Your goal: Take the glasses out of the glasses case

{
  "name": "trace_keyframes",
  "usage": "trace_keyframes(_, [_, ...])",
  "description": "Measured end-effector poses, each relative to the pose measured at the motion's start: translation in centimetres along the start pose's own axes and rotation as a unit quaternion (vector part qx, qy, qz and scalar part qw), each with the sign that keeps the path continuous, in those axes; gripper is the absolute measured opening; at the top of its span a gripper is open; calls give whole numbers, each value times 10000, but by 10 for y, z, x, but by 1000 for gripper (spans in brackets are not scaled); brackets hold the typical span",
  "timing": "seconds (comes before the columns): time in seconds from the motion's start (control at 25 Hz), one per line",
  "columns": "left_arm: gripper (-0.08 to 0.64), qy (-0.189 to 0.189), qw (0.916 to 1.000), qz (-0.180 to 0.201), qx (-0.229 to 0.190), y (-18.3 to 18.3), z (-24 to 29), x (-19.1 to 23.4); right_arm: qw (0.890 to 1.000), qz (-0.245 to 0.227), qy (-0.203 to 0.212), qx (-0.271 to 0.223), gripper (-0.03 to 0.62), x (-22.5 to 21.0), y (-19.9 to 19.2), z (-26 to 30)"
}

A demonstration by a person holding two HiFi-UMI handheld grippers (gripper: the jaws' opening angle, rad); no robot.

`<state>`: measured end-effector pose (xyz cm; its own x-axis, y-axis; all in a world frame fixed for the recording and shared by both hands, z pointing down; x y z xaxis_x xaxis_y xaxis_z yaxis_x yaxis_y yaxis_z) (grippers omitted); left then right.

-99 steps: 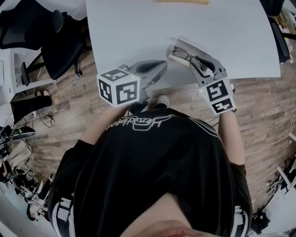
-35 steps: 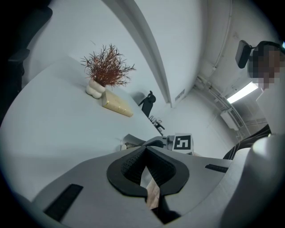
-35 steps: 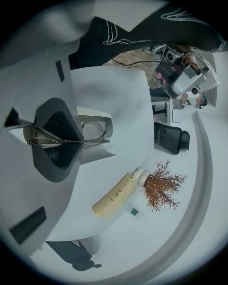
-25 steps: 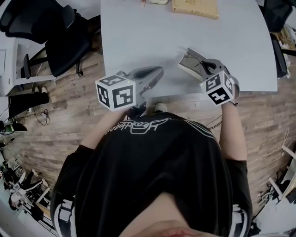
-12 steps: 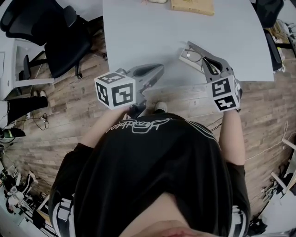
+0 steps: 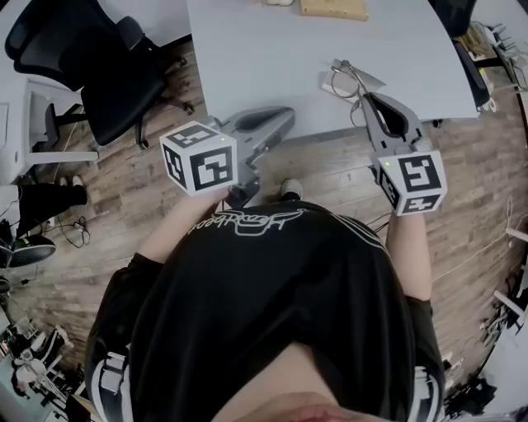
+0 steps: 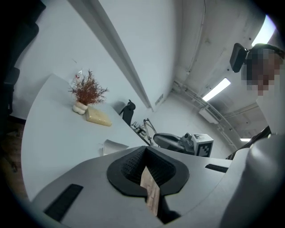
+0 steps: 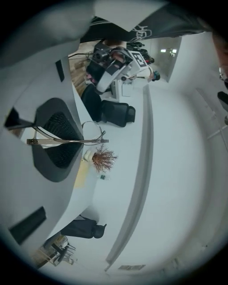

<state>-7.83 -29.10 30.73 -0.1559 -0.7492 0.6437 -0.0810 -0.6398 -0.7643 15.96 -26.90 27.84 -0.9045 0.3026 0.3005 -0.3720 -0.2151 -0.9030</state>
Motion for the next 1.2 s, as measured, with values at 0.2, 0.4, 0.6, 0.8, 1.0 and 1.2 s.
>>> trace_keyframes(0.2, [6, -209, 9995, 181, -161, -3, -37, -34, 9987, 226, -132, -447, 20, 39, 26, -47])
trace_keyframes(0.4, [6, -324, 9983, 442, -191, -13, -70, -67, 9937, 709, -88, -866, 20, 77, 39, -92])
trace_keyframes(0.6, [6, -488, 9969, 605, -111, -31, -100, -101, 9864, 1184, -49, -1135, 20, 115, 46, -138])
trace_keyframes(0.8, [6, -634, 9959, 636, -75, -52, -120, -126, 9795, 1565, 6, -1269, 20, 147, 43, -179])
trace_keyframes(1.0, [6, -653, 9954, 690, -139, -68, -132, -151, 9684, 2025, 235, -1433, 20, 163, 38, -212])
trace_keyframes(1.2, [6, -628, 9944, 817, -255, -76, -141, -181, 9607, 2213, 381, -1631, 20, 169, 39, -242])
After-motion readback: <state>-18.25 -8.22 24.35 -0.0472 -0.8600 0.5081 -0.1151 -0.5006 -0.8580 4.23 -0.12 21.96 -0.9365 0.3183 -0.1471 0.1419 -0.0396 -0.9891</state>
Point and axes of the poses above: the fingertips, and each gripper's own axes: z forward along the fingers, x to its left, y out of its top, the point moved 9 cm from there along -z, backward along the fingers, and after that the axes turned 13 degrees about -y, right-handed, at the moved point
